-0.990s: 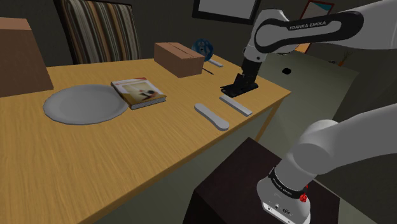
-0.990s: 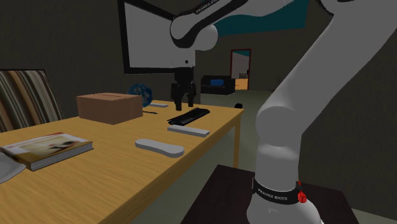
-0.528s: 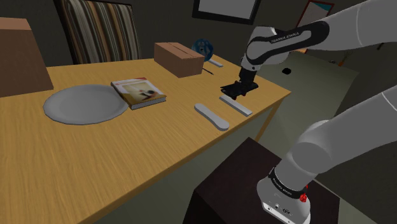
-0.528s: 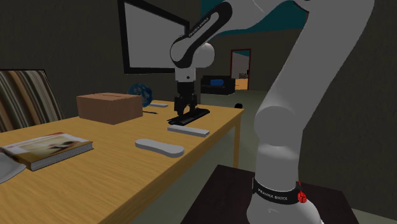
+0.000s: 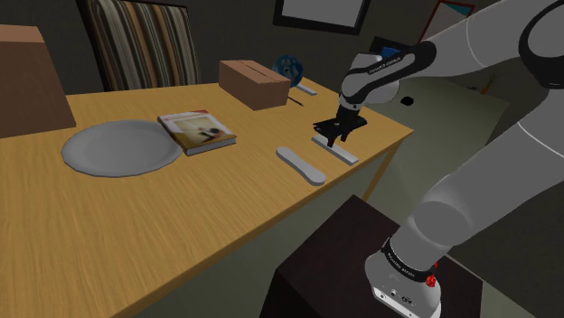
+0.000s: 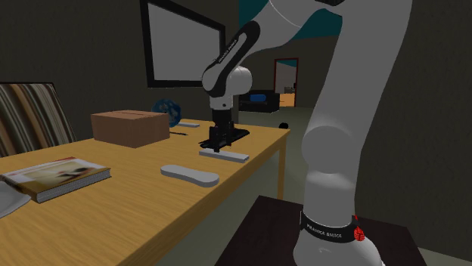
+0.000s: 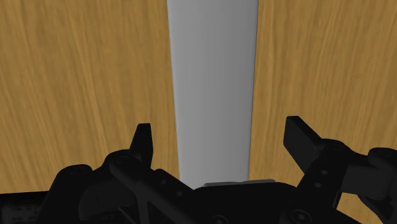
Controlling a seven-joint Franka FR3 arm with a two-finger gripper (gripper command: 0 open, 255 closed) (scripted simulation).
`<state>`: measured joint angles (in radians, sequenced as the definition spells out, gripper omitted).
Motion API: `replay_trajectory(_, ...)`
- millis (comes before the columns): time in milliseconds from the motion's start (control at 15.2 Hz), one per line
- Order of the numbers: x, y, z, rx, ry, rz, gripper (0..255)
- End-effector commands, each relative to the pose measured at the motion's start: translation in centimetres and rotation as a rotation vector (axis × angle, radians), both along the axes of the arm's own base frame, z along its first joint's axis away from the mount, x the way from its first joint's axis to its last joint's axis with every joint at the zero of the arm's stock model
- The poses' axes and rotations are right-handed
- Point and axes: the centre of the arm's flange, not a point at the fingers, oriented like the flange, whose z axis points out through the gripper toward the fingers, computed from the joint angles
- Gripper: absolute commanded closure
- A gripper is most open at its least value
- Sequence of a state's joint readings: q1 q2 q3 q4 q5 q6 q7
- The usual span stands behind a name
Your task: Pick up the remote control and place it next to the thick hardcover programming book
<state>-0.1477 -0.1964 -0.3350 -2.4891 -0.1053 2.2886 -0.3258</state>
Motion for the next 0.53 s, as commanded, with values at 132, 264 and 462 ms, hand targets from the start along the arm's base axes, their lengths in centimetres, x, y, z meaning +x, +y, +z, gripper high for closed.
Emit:
replay_trajectory(132, 0.0, -0.1, -2.5, 0.000, -0.001, 0.000, 0)
replay_trajectory(264, 0.0, -0.1, -2.5, 0.000, -0.001, 0.000, 0)
replay_trajectory(462, 0.0, -0.1, -2.5, 0.000, -0.001, 0.000, 0)
